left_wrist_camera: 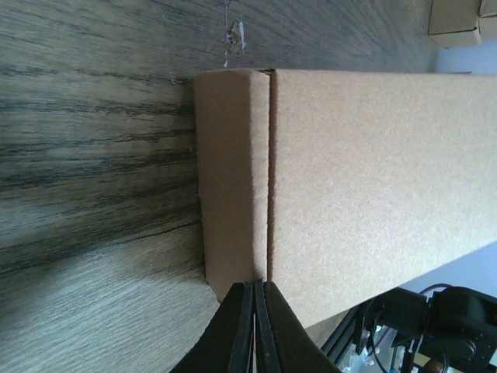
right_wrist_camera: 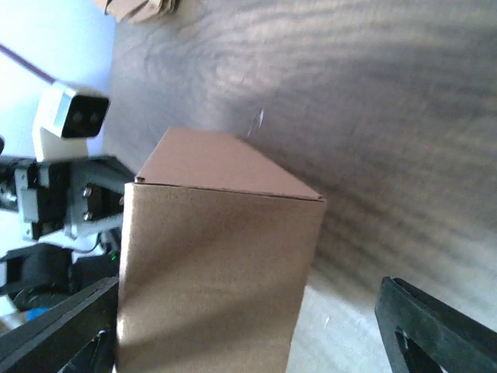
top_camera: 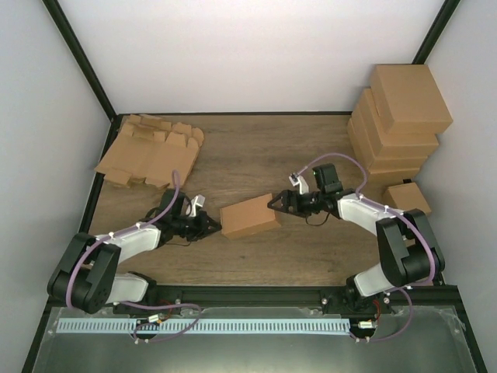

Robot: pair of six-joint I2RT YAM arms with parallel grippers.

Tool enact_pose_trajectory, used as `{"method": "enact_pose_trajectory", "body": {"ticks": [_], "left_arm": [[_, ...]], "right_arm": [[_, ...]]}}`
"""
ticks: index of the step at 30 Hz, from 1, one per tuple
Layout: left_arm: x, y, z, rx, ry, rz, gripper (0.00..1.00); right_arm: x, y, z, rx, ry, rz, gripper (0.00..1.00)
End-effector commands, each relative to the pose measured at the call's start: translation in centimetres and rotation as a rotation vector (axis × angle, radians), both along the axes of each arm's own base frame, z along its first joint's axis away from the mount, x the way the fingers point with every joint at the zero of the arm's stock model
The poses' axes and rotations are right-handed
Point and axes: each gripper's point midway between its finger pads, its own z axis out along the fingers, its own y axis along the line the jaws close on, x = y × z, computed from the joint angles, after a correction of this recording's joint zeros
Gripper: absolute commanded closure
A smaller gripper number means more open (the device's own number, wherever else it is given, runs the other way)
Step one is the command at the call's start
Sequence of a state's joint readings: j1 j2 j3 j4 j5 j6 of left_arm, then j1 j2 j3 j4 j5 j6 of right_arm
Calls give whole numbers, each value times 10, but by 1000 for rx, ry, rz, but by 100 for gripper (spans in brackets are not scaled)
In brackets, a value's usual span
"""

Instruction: Fold the paper box

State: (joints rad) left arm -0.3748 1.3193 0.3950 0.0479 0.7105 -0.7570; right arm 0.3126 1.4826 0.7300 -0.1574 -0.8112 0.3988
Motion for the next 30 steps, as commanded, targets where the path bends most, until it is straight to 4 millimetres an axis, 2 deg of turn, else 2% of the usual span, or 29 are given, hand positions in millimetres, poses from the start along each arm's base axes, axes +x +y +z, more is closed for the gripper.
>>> {"method": "enact_pose_trajectory", "body": {"ticks": [1, 4, 10, 14, 15, 18, 19, 20, 23, 24, 27, 30], "left_arm": [[-20, 14, -31, 93, 82, 2, 96], [-20, 14, -31, 94, 80, -7, 96], [-20, 13, -29, 85, 76, -15, 94], [-12, 11, -18, 81, 34, -5, 92], [-9, 10, -15, 75, 22, -6, 86], [-1, 0, 10, 8, -39, -35, 39], [2, -2, 20, -3, -62, -37, 26], [7, -2, 31, -1, -87, -28, 20], [21, 3, 64, 41, -201, -9, 14], [24, 4, 76, 49, -231, -1, 14], [30, 5, 104, 40, -298, 19, 12], [29, 4, 113, 20, -317, 16, 12]], "right_arm": [[-25, 8, 11, 122, 72, 67, 10], [-28, 11, 15, 158, 95, 84, 18], [-33, 12, 25, 191, 117, 82, 42], [-35, 9, 27, 186, 127, 39, 48], [-35, 8, 28, 185, 126, 29, 48], [-31, 3, 24, 157, 122, -24, 50], [-28, 0, 23, 145, 126, -51, 50], [-25, -3, 22, 139, 126, -78, 50], [-10, -25, 25, 153, 122, -204, 50], [-2, -37, 31, 172, 103, -269, 50], [19, -81, 44, 206, 31, -497, 48], [36, -127, 55, 213, -36, -741, 47]]}}
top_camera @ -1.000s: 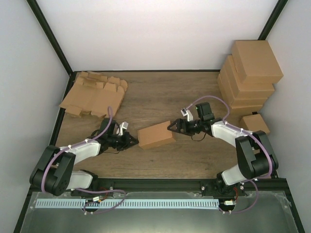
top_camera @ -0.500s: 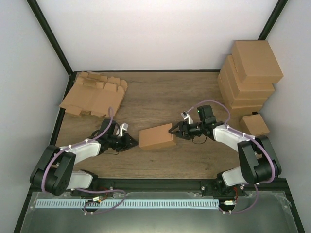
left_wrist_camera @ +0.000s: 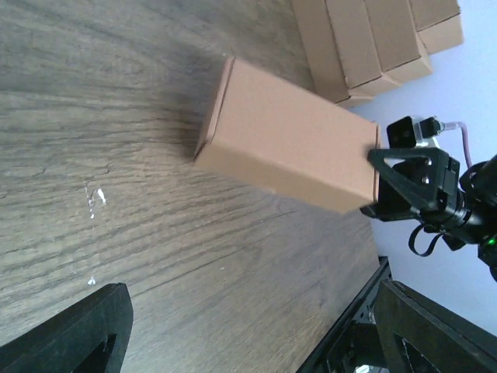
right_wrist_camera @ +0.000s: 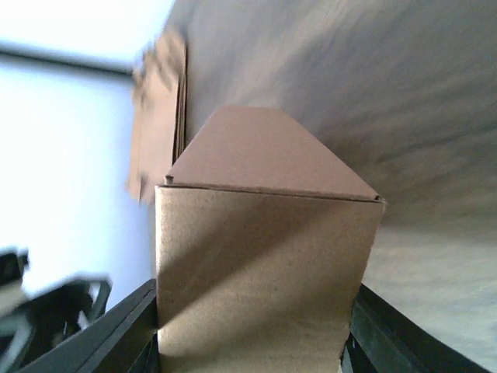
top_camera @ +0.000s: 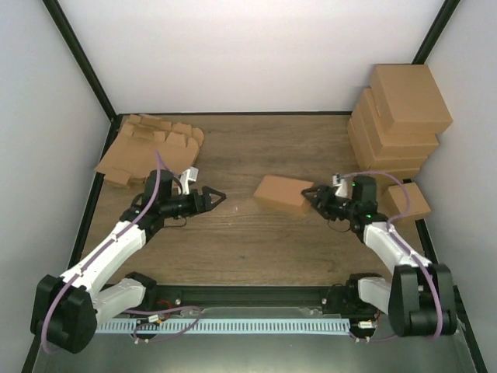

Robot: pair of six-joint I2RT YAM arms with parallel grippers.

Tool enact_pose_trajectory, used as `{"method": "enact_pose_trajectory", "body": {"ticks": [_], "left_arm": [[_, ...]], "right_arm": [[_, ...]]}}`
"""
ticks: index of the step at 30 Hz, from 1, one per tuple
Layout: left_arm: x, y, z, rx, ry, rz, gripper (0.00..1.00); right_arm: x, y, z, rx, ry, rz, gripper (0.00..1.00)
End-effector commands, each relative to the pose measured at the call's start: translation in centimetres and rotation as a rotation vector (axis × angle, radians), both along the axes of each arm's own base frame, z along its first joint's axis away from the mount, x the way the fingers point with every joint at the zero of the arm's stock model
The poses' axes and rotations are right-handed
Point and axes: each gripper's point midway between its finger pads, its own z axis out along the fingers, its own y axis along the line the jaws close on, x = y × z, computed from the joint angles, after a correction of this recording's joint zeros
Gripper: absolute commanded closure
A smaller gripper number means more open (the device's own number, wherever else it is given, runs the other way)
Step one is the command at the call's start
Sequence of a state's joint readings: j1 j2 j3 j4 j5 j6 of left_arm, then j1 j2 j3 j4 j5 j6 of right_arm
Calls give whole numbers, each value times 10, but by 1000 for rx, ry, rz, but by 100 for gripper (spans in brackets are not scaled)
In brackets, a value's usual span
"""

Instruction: Fold the paper box

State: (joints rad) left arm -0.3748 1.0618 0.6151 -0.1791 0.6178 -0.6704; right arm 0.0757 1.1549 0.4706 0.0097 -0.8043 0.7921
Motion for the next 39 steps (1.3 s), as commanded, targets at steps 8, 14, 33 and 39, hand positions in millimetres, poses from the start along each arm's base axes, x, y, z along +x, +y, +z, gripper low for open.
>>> {"method": "enact_pose_trajectory", "body": {"ticks": [8, 14, 33, 39], "left_arm": [[-11, 1, 1, 14, 4, -32, 12], [-12, 0, 6, 5, -5, -44, 12], [-10, -5, 0, 31, 11, -95, 12], [-11, -4, 0, 39, 2, -104, 12]], "right_arm": [[52, -139, 40, 33, -209, -878, 51], [65, -173, 8, 53, -133, -1078, 52], [24, -157, -56, -432, 460, -775, 0], [58, -116, 7, -540, -52, -360, 32]]}}
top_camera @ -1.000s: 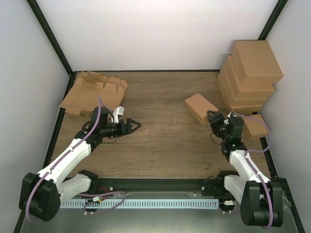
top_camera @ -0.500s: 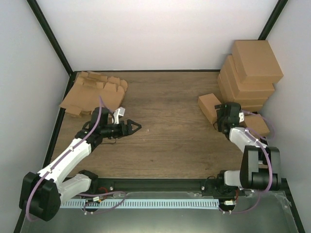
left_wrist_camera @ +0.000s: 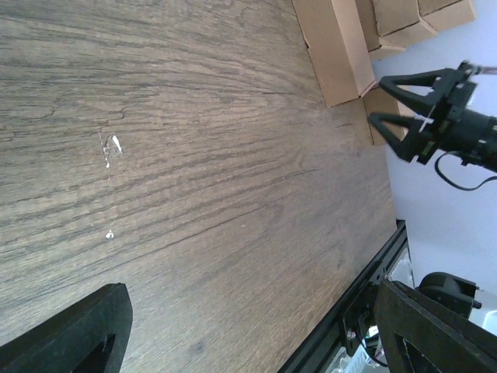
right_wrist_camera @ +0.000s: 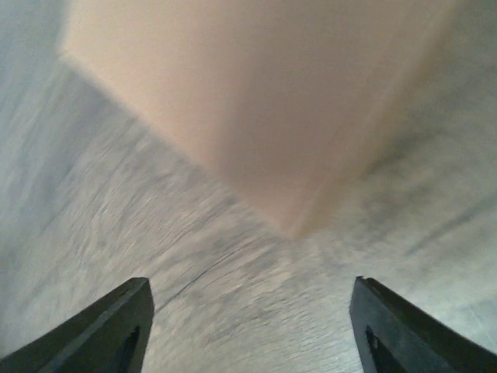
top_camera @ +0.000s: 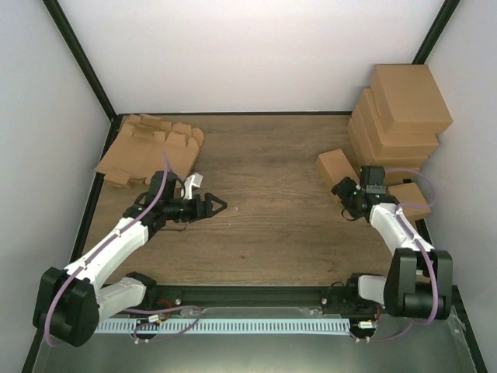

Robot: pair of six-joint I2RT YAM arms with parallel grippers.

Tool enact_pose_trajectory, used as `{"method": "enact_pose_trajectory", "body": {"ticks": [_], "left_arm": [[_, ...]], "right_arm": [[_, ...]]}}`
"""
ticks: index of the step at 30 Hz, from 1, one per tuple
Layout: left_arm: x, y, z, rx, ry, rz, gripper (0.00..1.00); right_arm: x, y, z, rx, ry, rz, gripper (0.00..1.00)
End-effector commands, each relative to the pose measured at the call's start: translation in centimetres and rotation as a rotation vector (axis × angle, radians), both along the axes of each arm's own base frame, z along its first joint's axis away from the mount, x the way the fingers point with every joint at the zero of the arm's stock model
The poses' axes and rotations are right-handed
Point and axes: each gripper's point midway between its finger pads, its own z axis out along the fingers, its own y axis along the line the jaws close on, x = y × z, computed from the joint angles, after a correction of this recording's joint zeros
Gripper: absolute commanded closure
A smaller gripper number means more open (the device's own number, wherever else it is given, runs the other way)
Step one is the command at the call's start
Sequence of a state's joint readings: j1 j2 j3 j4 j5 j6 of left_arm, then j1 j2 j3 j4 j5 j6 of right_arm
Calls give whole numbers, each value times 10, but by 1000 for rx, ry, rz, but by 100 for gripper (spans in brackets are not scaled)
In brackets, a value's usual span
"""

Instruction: Fold the paper box

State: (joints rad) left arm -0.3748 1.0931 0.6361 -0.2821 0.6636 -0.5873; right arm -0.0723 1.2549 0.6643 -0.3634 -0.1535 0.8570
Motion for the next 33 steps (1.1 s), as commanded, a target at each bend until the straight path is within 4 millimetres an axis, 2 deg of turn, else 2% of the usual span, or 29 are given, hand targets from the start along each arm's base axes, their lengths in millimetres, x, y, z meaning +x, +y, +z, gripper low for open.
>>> {"method": "enact_pose_trajectory", "body": {"ticks": [1, 4, 8, 10, 12, 16, 21, 26, 33], "left_arm": [[3, -3, 14, -9, -50, -29, 12], [4, -5, 15, -10, -54, -40, 12], [5, -6, 17, -1, -47, -51, 12], [4, -5, 19, 0, -54, -53, 12], [2, -5, 20, 3, -58, -56, 12], [1, -4, 20, 5, -60, -55, 12], [0, -3, 20, 7, -62, -50, 12], [1, -2, 20, 8, -65, -43, 12], [5, -3, 17, 14, -57, -36, 12]], "right_arm": [[26, 31, 60, -182, -259, 402, 44], [34, 49, 60, -217, -233, 512, 75], [38, 63, 35, -275, -121, 565, 87], [37, 64, 23, -301, -80, 568, 98], [38, 63, 11, -350, -42, 571, 99], [44, 47, -9, -441, 53, 534, 99], [64, 23, -24, -542, 135, 497, 99], [91, 2, -31, -552, 156, 446, 99], [129, -33, -31, -556, 156, 361, 99]]}}
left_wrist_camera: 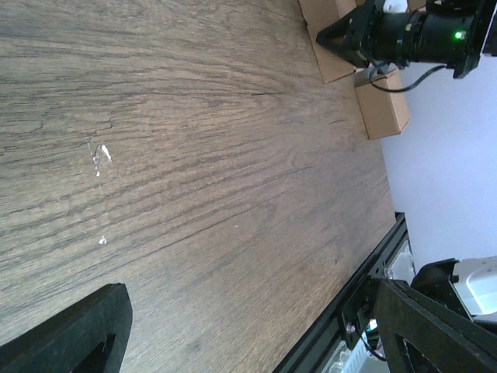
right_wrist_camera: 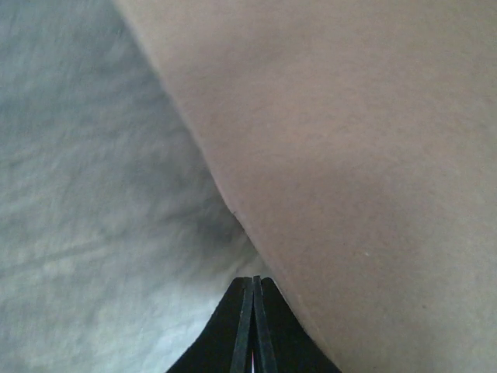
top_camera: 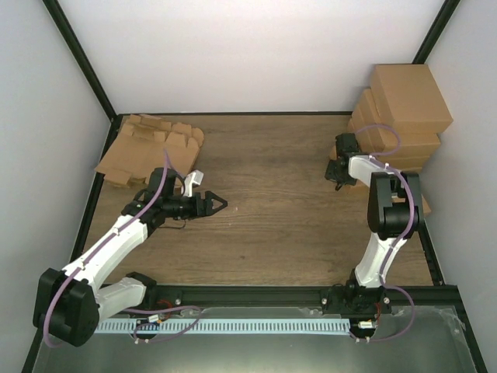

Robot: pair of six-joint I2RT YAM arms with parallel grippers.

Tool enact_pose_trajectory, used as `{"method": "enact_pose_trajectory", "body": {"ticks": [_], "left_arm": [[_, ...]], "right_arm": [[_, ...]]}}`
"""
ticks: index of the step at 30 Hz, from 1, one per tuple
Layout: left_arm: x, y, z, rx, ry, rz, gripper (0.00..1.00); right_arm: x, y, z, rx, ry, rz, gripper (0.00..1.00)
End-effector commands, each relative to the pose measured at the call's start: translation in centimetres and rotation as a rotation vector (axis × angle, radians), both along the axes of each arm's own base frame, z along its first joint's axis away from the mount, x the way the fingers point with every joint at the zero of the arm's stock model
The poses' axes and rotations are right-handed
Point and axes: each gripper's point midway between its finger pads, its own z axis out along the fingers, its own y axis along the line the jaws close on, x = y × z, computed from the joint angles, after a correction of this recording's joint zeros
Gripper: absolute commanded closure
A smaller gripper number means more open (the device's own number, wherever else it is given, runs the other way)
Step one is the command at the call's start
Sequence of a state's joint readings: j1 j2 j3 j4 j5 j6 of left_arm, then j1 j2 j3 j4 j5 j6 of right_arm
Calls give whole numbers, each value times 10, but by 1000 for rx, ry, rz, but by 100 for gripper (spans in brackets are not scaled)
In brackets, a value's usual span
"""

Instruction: Fold the paper box

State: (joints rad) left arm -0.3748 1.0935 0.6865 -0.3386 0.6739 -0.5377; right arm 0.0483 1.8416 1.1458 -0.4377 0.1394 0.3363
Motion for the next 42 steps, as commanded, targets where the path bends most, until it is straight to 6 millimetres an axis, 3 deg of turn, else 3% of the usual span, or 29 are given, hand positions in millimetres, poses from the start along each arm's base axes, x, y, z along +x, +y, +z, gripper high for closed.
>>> {"method": "enact_pose_trajectory", "body": {"ticks": [1, 8, 13, 19, 22, 27, 31, 35, 42], "left_arm": [[5, -1, 5, 1, -26, -1, 12], [7, -1, 3, 3, -24, 6, 12], [7, 0, 3, 5, -24, 11, 12], [8, -1, 3, 1, -24, 13, 12], [7, -1, 3, -3, -25, 10, 12], [7, -2, 5, -6, -32, 5, 12], [5, -2, 6, -7, -32, -1, 12], [3, 0, 9, -5, -42, 2, 11], [1, 2, 8, 2, -41, 12, 12]], "right_arm": [[30, -29, 13, -45, -50, -56, 99], [52, -32, 13, -38, -67, -75, 99], [50, -12, 26, 33, -99, -14, 99], [3, 3, 65, 116, -189, 5, 99], [-28, 2, 73, 128, -213, -26, 99], [-76, -14, 53, 126, -149, -216, 99], [-97, -36, 38, 114, -156, -337, 99], [-93, -56, 29, 99, -157, -394, 99], [-56, -66, 25, 58, -165, -405, 99]]}}
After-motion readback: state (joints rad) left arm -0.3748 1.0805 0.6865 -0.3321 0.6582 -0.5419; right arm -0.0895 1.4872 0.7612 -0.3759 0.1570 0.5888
